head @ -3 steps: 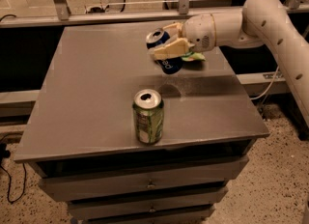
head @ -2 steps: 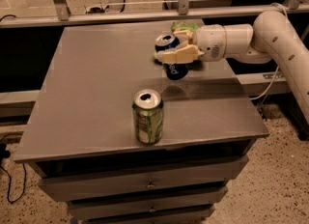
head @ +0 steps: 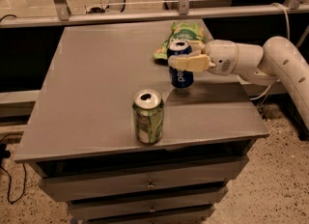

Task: Place pepsi can upright

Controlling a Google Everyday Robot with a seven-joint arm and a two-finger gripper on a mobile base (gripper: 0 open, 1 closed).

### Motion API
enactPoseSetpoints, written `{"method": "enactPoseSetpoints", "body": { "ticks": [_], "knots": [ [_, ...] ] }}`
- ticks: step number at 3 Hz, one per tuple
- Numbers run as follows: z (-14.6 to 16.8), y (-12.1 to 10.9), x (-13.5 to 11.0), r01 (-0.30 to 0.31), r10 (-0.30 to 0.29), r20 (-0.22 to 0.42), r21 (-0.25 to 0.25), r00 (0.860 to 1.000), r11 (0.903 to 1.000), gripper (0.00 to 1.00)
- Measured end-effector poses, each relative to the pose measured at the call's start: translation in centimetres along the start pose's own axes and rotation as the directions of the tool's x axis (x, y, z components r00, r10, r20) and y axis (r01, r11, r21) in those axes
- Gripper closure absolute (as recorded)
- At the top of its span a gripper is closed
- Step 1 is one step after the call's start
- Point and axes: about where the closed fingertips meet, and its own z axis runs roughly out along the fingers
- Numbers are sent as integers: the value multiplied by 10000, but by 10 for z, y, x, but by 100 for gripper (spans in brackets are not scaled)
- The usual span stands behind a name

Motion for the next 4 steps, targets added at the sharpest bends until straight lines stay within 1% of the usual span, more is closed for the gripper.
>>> {"method": "enactPoseSetpoints", "body": {
  "ticks": [1, 2, 3, 4],
  "knots": [
    [-9, 2, 9, -156, 165, 444, -204, 9989, 9997, 82],
    [-16, 6, 20, -42, 69, 633, -426, 9980, 9991, 59],
    [-19, 10, 24, 260, -216, 678, -648, 9975, 9976, 36],
    [-22, 13, 24, 638, -592, 575, -819, 9966, 9946, 12]
  ]
}}
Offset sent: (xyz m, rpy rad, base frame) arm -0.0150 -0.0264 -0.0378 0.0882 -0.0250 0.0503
